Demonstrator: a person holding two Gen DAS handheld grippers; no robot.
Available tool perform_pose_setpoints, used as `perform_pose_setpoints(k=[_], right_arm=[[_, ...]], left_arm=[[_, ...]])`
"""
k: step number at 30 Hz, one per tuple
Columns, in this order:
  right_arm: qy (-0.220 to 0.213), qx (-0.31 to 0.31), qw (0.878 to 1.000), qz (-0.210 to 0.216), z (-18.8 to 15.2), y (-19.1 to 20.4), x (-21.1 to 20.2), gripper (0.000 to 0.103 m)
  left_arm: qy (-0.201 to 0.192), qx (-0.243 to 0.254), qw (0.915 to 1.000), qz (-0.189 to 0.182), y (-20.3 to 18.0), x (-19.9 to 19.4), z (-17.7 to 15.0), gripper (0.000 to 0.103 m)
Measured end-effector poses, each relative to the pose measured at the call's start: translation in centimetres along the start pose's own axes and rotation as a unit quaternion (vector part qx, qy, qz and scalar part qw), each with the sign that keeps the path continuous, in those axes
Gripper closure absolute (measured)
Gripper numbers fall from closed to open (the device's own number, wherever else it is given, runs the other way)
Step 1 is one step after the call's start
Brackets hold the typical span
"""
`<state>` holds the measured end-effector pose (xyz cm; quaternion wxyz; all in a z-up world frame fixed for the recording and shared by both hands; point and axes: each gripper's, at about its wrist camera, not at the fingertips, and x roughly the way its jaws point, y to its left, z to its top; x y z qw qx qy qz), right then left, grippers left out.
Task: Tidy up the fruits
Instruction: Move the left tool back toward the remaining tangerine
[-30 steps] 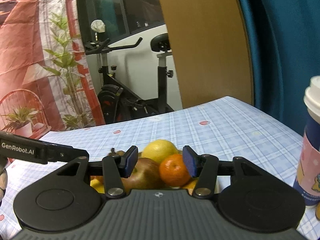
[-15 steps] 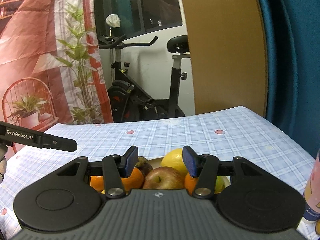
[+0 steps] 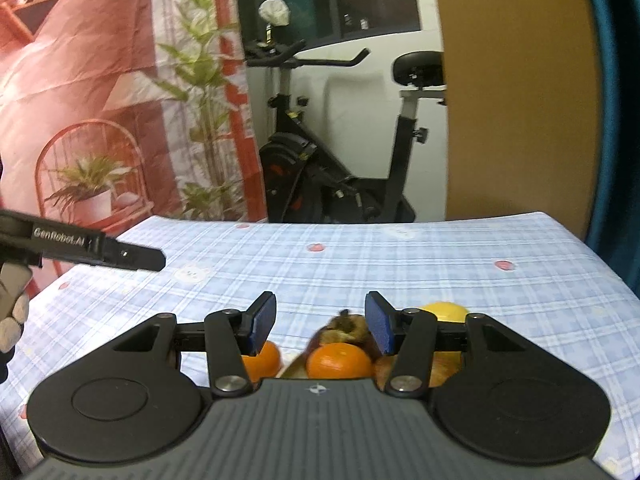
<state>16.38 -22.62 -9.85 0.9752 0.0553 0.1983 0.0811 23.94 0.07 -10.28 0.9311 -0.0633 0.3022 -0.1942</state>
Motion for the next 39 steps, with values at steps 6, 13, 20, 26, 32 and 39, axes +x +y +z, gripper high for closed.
perform_pose_setpoints(k=[6,13,20,26,32,39], right_arm=[[0.024,-0.029,0.999,0.026,0.0,1.6,1.5,0.049],[0.084,-0.080,0.992,0.049,-0.6,4.1,4.6,0.051],[0.114,-0.126,0.984,0.046,-0.9,6.0,6.4,0.051],[0.172,-0.173,0.970,0.012,-1.3,7.2,8.9,0.049],[0.168,-0.173,0.969,0.050,-1.1,8.0,8.3,0.049],[0.138,-0.174,0.970,0.094,-1.1,9.0,6.7,0.052]], left_arm=[[0.008,-0.008,0.9999,-0.001,0.7,0.8,-0.2,0.049],[0.013,-0.011,0.9998,-0.005,1.2,1.3,-0.5,0.049],[0.020,-0.017,0.9996,-0.012,1.7,1.6,-0.8,0.049],[0.021,-0.022,0.9994,-0.016,2.1,1.7,-1.0,0.049],[0.025,-0.031,0.9990,-0.021,2.7,1.5,-1.3,0.049],[0.038,-0.049,0.9973,-0.037,3.7,1.8,-1.9,0.049]])
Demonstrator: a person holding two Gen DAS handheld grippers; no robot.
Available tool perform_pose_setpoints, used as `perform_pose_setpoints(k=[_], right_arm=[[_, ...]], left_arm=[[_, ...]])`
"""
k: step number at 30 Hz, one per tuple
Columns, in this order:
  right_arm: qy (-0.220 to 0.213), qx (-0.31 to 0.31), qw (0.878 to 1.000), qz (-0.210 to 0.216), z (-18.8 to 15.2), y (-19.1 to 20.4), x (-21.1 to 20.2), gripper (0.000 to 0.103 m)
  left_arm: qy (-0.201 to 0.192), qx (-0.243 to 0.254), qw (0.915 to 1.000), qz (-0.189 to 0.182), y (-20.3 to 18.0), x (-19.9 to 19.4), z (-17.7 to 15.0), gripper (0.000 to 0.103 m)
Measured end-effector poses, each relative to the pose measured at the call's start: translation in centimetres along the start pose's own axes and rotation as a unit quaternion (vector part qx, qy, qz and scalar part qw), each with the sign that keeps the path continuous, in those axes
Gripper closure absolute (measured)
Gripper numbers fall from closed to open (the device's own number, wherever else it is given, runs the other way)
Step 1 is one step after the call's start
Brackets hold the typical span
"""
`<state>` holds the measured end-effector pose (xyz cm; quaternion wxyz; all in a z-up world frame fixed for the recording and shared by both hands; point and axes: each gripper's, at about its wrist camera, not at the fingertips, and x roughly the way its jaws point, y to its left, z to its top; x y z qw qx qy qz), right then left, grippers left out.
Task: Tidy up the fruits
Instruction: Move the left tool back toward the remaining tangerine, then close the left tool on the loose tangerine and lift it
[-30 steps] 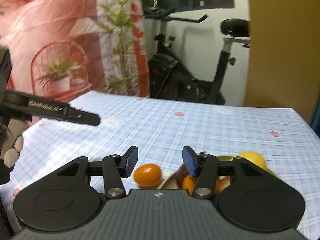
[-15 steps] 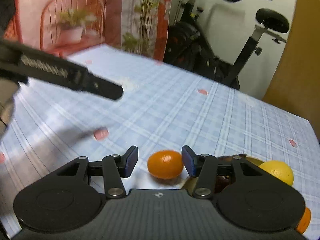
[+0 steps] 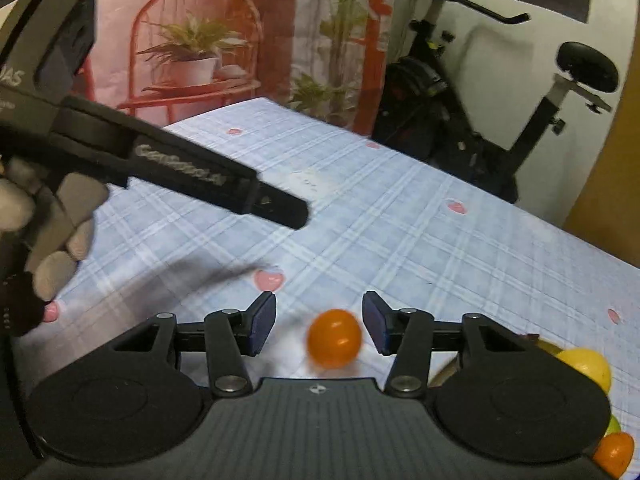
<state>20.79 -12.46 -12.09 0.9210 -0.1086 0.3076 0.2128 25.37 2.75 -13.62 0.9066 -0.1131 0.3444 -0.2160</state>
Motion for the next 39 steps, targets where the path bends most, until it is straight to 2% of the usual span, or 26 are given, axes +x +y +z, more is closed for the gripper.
perform_pose_setpoints(k=[6,8,12,18,25,31,39], right_arm=[[0.033,0.028,0.999,-0.001,-1.0,-0.5,1.6,0.049],[0.034,0.038,0.999,0.001,-1.4,-0.4,1.7,0.051],[0.032,0.040,0.999,0.012,-1.8,-0.1,1.6,0.062],[0.024,0.041,0.999,0.024,-2.1,0.1,1.9,0.066],[0.015,0.037,0.999,0.027,-1.9,0.2,2.4,0.066],[0.002,0.030,0.999,0.011,-0.7,-0.5,3.0,0.063],[0.002,0.028,1.000,0.012,0.2,-0.7,4.6,0.058]], left_arm=[[0.025,-0.006,0.9991,-0.034,0.1,1.0,-1.3,0.049],[0.032,-0.004,0.9985,-0.044,-0.1,1.5,-1.6,0.049],[0.046,0.008,0.9971,-0.060,-0.8,2.1,-2.3,0.049],[0.064,0.011,0.9960,-0.062,-0.9,3.1,-3.3,0.050],[0.055,-0.018,0.9965,-0.060,0.5,4.3,-3.0,0.053],[0.043,-0.047,0.9959,-0.064,1.8,4.6,-2.2,0.053],[0.041,-0.038,0.9957,-0.074,1.7,5.8,-1.5,0.053]])
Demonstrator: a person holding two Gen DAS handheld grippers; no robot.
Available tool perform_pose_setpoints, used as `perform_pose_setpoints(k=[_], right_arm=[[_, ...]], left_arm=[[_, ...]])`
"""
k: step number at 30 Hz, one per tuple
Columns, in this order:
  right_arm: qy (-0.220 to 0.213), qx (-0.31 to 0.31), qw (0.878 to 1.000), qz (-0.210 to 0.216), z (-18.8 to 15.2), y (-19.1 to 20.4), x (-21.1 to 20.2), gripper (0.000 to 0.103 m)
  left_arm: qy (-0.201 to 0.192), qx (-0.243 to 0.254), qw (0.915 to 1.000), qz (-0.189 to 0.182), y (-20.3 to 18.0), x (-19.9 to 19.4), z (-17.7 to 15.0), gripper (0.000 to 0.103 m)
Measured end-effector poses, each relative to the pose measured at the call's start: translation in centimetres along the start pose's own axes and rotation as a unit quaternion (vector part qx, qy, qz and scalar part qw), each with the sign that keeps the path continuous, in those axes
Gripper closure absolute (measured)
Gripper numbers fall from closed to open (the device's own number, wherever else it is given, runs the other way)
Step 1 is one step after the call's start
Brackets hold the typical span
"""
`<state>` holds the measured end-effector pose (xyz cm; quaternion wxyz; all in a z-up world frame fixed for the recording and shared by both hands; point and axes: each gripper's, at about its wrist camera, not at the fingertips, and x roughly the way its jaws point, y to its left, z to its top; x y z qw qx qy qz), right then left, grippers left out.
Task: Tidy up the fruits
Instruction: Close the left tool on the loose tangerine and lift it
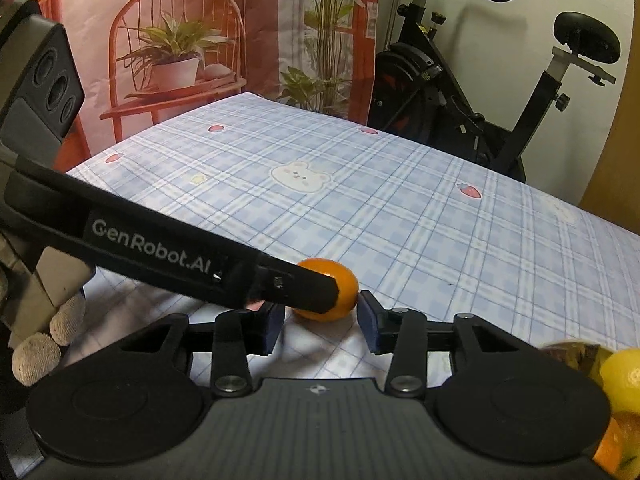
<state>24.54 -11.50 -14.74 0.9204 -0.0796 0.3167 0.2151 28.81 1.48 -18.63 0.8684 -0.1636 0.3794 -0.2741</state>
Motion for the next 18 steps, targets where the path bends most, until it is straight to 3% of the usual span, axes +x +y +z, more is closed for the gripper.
perform_pose_setpoints(k=[9,11,16,18], right_arm=[[0.009,0.010,1.000,-0.009,0.7,-0.6,1.8,0.052],[0.015,0.021,1.000,-0.016,1.2,-0.8,2.2,0.050],[0.005,0.022,0.999,-0.029,1.5,-1.0,1.8,0.062],[0.000,0.035,0.999,-0.026,1.3,-1.2,1.4,0.062]], left_arm=[[-0.012,0.029,0.9995,0.001,-0.3,2.1,2.3,0.054],[-0.009,0.041,0.9991,0.011,-0.5,2.4,2.7,0.062],[-0.005,0.040,0.9992,-0.001,-0.3,1.8,2.5,0.065],[-0.005,0.047,0.9989,-0.001,-0.6,1.3,2.2,0.065]])
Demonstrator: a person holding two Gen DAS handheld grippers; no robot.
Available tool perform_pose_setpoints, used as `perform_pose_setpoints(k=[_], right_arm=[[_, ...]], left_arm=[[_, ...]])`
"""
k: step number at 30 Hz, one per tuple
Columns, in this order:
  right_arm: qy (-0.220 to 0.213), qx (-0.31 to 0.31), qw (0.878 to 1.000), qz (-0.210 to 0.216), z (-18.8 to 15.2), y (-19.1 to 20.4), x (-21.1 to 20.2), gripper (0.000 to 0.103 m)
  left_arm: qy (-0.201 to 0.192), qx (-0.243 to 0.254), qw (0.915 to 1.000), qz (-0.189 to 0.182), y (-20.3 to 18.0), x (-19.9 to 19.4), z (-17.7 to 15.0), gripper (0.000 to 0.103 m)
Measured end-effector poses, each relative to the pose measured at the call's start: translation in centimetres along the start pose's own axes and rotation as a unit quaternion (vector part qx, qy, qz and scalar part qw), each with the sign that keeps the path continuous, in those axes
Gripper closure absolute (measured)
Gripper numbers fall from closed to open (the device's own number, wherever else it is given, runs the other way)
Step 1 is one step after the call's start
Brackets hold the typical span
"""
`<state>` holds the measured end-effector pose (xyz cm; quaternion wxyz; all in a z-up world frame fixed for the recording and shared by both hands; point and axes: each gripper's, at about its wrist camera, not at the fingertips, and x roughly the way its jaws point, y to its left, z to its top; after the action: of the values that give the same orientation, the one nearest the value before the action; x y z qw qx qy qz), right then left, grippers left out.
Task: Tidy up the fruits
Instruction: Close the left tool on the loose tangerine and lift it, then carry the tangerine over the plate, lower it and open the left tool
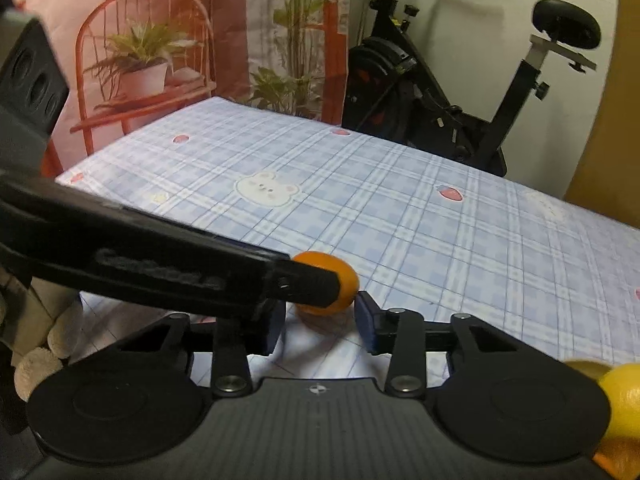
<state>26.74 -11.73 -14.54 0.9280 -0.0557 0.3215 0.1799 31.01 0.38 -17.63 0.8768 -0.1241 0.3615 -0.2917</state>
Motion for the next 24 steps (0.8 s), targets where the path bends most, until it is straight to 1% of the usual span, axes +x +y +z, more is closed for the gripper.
perform_pose_setpoints(k=[4,9,13,17,21,24], right_arm=[[-0.009,-0.008,1.000,-0.001,-0.6,0.6,-1.3,0.062],[-0.034,-0.022,0.999,-0.007,-1.5,1.2,-3.9,0.062],[-0.061,-0.031,0.997,-0.022,-2.5,1.4,-6.7,0.062],[-0.087,-0.018,0.995,-0.041,-3.6,0.7,-10.1,0.062],[-0.107,0.001,0.992,-0.062,-5.0,-0.8,-13.6,0.062],[-0.113,0.015,0.990,-0.078,-6.2,-2.0,-15.7,0.062]], left_arm=[[-0.003,0.012,0.9999,-0.002,-0.9,-1.4,-0.8,0.065],[-0.013,0.028,0.9995,-0.011,-2.8,-3.4,-1.6,0.065],[-0.024,0.051,0.9982,-0.023,-5.7,-4.6,-1.8,0.065],[-0.028,0.074,0.9960,-0.041,-9.0,-5.2,-2.2,0.065],[-0.025,0.105,0.9924,-0.059,-12.7,-4.8,-2.6,0.065],[-0.014,0.121,0.9899,-0.072,-14.9,-4.0,-3.3,0.065]])
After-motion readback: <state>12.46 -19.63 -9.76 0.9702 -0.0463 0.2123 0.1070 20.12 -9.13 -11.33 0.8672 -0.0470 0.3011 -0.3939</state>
